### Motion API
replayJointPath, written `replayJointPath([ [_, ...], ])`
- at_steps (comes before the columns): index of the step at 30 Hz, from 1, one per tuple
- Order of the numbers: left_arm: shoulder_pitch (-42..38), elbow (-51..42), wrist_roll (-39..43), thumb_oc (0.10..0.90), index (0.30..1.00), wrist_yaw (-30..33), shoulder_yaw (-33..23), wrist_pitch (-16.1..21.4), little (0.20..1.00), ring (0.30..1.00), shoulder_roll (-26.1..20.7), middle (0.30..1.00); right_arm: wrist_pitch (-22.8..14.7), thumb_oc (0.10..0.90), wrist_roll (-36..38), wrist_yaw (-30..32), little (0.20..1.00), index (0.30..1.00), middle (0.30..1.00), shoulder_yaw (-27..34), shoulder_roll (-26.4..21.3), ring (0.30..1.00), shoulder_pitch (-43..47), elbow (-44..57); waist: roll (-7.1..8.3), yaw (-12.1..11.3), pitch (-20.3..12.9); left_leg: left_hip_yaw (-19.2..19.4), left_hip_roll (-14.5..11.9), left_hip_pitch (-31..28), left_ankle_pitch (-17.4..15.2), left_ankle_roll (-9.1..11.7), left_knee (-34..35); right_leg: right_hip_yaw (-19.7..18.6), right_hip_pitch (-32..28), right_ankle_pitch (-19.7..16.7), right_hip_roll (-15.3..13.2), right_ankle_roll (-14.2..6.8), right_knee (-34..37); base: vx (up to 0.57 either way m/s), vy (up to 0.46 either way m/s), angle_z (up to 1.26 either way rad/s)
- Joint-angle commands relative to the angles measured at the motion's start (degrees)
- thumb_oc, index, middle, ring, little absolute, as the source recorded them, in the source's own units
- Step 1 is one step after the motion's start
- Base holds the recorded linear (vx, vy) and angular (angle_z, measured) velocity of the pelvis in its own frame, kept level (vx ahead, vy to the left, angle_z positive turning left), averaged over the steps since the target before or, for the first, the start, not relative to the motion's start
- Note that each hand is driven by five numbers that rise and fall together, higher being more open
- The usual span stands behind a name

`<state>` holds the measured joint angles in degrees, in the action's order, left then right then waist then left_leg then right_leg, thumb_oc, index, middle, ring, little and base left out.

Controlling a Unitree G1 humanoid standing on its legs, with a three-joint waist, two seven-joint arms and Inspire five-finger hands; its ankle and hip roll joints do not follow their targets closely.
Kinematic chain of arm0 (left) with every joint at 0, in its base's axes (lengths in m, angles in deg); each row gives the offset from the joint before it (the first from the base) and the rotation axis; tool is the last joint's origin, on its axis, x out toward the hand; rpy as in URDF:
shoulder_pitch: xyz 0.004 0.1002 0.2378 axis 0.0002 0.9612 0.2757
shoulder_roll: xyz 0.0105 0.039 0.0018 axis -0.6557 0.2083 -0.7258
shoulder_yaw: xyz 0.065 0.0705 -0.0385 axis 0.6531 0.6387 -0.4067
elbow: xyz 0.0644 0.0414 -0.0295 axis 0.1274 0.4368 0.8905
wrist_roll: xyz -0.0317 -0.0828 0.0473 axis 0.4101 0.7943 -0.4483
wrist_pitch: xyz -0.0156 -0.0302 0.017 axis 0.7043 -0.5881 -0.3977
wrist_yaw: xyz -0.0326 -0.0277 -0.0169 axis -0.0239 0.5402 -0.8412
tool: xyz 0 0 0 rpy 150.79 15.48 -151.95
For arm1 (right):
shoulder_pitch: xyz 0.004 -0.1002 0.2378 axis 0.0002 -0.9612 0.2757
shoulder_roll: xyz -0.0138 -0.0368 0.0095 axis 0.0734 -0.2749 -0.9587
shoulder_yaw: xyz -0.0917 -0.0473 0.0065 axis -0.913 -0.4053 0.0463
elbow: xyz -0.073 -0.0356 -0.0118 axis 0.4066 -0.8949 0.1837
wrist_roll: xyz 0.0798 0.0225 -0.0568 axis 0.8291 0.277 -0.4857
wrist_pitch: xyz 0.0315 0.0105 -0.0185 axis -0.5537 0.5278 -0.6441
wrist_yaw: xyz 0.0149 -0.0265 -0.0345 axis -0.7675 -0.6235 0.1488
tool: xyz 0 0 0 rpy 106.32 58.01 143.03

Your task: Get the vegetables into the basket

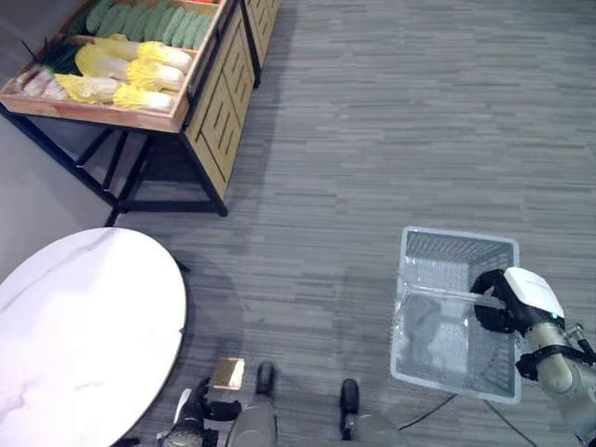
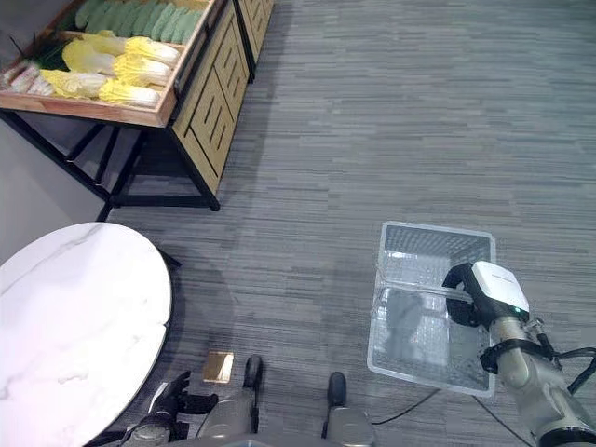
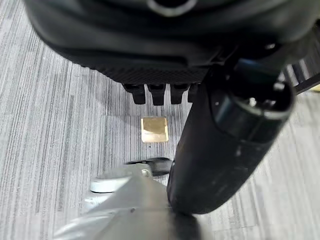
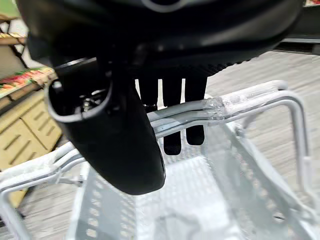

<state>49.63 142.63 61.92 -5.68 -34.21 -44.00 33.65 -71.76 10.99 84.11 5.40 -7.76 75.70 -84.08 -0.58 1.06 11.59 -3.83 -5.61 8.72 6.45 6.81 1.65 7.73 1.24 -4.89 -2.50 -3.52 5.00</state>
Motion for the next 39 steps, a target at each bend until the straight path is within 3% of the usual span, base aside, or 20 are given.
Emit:
replayJointPath([
  [1, -0.3, 1.5, -0.9, 0.900, 1.000, 0.6, 2.1, 0.5, 1.000, 1.000, -2.4, 1.000, -1.7, 0.400, 2.5, 4.0, 0.300, 0.300, 0.300, 2.7, -3.1, 0.300, 5.2, 2.5, 2.68, -0.9, -2.8, 2.8, 0.9, -1.6, -2.0, -1.7, -0.6, -4.5, 0.3, 3.9, -3.7, -4.4, -3.3, 0.11, 0.267, -0.48],
  [12, -0.6, 3.8, -2.0, 0.900, 1.000, 2.1, 1.8, 0.3, 1.000, 1.000, -2.9, 1.000, -0.3, 0.400, 7.5, 4.4, 0.300, 0.300, 0.300, -2.9, 6.2, 0.300, 8.8, -16.3, 3.98, -1.7, -3.6, 5.0, 2.3, -4.2, -3.3, -3.7, 1.2, -5.5, 0.4, 2.5, -5.6, -6.2, -2.4, 0.05, 0.098, -0.10],
  [20, -0.7, 5.0, -2.9, 0.900, 1.000, 2.7, 1.4, -0.1, 1.000, 1.000, -2.8, 1.000, 0.8, 0.400, 9.3, 5.0, 0.300, 0.300, 0.300, -2.9, 10.0, 0.300, 10.1, -22.6, 4.84, -1.7, -2.7, 6.8, 3.7, -3.6, -5.6, -5.3, -0.8, -6.3, 2.2, 1.1, -7.5, -8.1, -4.5, 0.02, 0.120, -0.09],
  [25, -1.6, 5.3, -3.8, 0.900, 1.000, 3.3, 1.3, -0.1, 1.000, 1.000, -4.1, 1.000, 1.0, 0.400, 11.0, 5.8, 0.300, 0.300, 0.300, -2.1, 11.3, 0.300, 11.0, -26.9, 4.87, -1.3, -1.5, 7.3, 5.1, -3.3, -7.2, -6.9, -2.7, -7.6, 5.2, -0.8, -8.5, -9.4, -11.3, 0.00, 0.164, -0.09],
  [28, -3.0, 3.9, -3.8, 0.900, 1.000, 3.9, 1.9, 0.1, 1.000, 1.000, -5.8, 1.000, 1.2, 0.400, 11.9, 6.0, 0.300, 0.300, 0.300, -2.6, 11.9, 0.300, 12.0, -30.9, 4.04, -1.0, 0.0, 7.3, 5.4, -4.5, -8.6, -7.7, -3.6, -7.4, 9.0, -1.9, -7.9, -9.0, -19.5, 0.03, 0.139, -0.18],
  [31, -3.7, 3.1, -3.1, 0.900, 1.000, 3.9, 1.9, 0.2, 1.000, 1.000, -6.3, 1.000, 1.4, 0.400, 11.9, 5.9, 0.300, 0.300, 0.300, -2.6, 12.0, 0.300, 11.9, -30.6, 3.68, -0.3, 0.5, 7.2, 5.6, -5.8, -9.5, -7.7, -4.0, -7.0, 11.1, -2.2, -7.2, -8.4, -19.8, 0.14, 0.071, -0.06],
  [32, -4.8, 2.1, -1.9, 0.900, 1.000, 4.0, 1.6, 0.4, 1.000, 1.000, -6.8, 1.000, 1.3, 0.400, 12.4, 6.0, 0.300, 0.300, 0.300, -2.3, 11.8, 0.300, 11.8, -30.7, 3.60, 0.6, 1.3, 6.6, 6.0, -7.1, -10.8, -7.6, -4.5, -6.7, 13.7, -1.7, -5.9, -7.8, -16.7, 0.20, -0.016, 0.07],
  [34, -5.5, 1.9, -1.6, 0.900, 1.000, 4.0, 1.9, 0.6, 1.000, 1.000, -6.9, 1.000, 1.4, 0.400, 12.7, 6.2, 0.300, 0.300, 0.300, -2.4, 11.7, 0.300, 11.9, -31.8, 3.95, 1.4, 1.6, 5.8, 6.7, -8.9, -12.1, -7.5, -4.6, -6.3, 15.6, -2.9, -6.0, -7.9, -12.6, 0.25, -0.039, 0.03],
  [39, -4.7, 1.6, -1.1, 0.900, 1.000, 3.7, 1.5, 0.6, 1.000, 1.000, -5.9, 1.000, 1.4, 0.400, 12.6, 5.9, 0.300, 0.300, 0.300, -1.8, 12.6, 0.300, 9.2, -31.0, 4.01, 2.7, 0.4, 2.7, 6.6, -13.0, -14.6, -6.3, -5.4, -6.1, 15.5, -5.1, -5.6, -7.8, -8.0, 0.26, -0.114, 0.24],
])
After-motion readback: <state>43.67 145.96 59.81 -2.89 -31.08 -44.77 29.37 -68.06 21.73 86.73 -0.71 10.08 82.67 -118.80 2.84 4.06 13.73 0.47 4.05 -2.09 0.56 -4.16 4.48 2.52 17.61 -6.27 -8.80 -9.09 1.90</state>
